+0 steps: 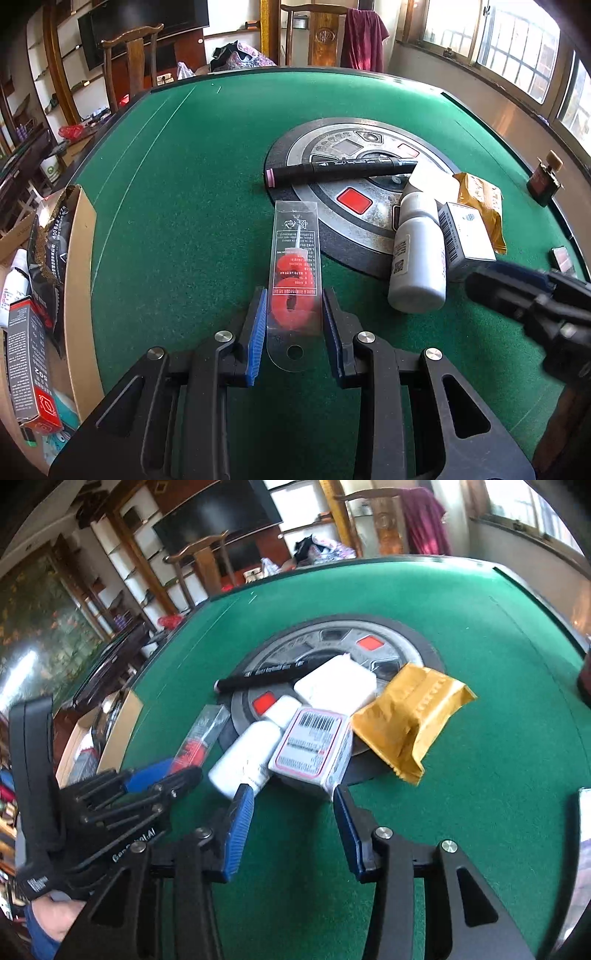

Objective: Organize objects
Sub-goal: 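Grasp the clear blister pack with red item using the left gripper, then grasp the white barcode box with the right gripper while the left holds the blister pack, then carry the blister pack and barcode box over the cardboard tray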

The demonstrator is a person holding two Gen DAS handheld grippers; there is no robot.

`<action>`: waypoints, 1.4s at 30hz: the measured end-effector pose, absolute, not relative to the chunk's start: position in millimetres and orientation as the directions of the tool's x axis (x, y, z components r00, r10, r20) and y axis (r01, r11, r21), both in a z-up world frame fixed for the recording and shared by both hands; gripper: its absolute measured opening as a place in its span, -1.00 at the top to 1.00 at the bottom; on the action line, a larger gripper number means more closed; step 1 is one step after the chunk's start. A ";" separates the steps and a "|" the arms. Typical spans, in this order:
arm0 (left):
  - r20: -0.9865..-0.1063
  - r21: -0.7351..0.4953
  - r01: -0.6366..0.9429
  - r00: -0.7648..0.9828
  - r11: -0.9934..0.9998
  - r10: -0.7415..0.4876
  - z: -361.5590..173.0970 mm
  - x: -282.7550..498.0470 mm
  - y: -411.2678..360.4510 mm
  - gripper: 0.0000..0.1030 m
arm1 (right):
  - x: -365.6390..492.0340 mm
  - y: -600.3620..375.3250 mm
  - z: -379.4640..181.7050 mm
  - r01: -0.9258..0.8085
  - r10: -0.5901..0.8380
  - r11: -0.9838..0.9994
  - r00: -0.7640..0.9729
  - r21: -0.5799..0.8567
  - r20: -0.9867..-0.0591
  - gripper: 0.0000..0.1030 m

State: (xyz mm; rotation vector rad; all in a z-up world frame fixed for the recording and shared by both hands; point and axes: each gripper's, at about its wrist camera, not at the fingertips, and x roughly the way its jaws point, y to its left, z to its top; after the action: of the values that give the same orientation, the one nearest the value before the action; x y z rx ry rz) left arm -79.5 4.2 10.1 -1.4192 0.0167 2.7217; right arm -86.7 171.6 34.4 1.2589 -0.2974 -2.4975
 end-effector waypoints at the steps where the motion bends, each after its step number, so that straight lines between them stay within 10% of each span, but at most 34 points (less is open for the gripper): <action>1: -0.819 -0.025 -0.068 -0.570 -0.997 0.059 10.2 -79.9 3.8 0.45 | -87.6 175.5 37.5 0.173 -0.370 -0.927 -0.576 0.334 -0.729 0.04; 8: -0.816 -0.020 -0.067 -0.575 -0.998 0.054 10.0 -79.3 3.8 0.45 | -110.9 177.7 32.5 0.086 -0.359 -0.921 -0.565 0.380 -0.743 -0.15; 19: -0.812 -0.018 -0.062 -0.582 -0.998 0.051 11.0 -78.2 4.0 0.45 | -104.1 179.5 30.0 0.099 -0.316 -0.941 -0.597 0.323 -0.737 0.33; 42: -0.745 0.087 -0.002 -0.664 -0.996 -0.064 20.0 -70.8 7.3 0.46 | -91.9 172.8 41.8 0.129 -0.244 -0.968 -0.659 0.213 -0.711 0.30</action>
State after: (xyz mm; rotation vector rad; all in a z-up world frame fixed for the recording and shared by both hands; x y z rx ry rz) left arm -70.8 7.3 20.0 -1.3014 0.1279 2.8938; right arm -91.9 172.8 41.8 1.1804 -0.2134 -2.6796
